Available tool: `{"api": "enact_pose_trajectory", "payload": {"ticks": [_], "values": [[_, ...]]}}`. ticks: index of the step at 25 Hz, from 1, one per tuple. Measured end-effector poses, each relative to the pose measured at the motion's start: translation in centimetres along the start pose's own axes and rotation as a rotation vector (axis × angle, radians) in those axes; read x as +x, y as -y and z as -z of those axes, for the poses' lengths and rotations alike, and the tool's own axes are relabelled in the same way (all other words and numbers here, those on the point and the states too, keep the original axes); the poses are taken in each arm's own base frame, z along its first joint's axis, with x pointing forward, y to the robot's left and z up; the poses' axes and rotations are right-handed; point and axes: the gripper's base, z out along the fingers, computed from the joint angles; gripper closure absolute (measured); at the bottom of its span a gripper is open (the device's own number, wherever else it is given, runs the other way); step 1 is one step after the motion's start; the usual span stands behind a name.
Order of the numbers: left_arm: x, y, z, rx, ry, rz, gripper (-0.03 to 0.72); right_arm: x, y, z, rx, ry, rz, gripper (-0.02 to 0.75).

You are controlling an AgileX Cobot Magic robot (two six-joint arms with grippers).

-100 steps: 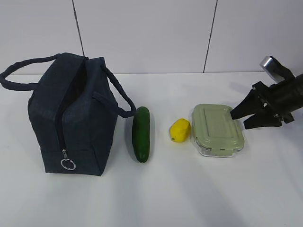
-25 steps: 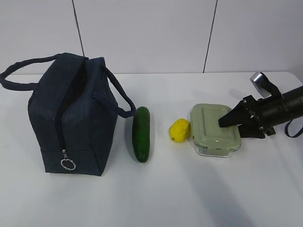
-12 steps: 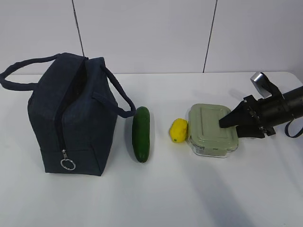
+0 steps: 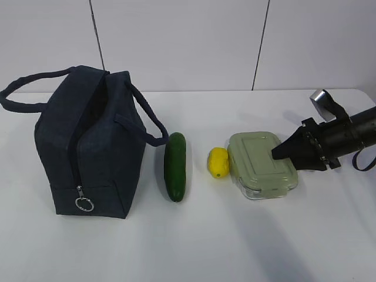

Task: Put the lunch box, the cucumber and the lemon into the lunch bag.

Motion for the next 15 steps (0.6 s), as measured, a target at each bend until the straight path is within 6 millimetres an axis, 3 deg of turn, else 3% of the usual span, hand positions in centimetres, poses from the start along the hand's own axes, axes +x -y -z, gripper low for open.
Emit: {"api": "enact_pose_trajectory", "payload": {"ticks": [15], "values": [[0.00, 0.00, 0.00, 0.000, 0.000, 0.000, 0.445, 0.08, -0.15, -0.01, -0.019, -0.009, 0.002, 0.363]]}}
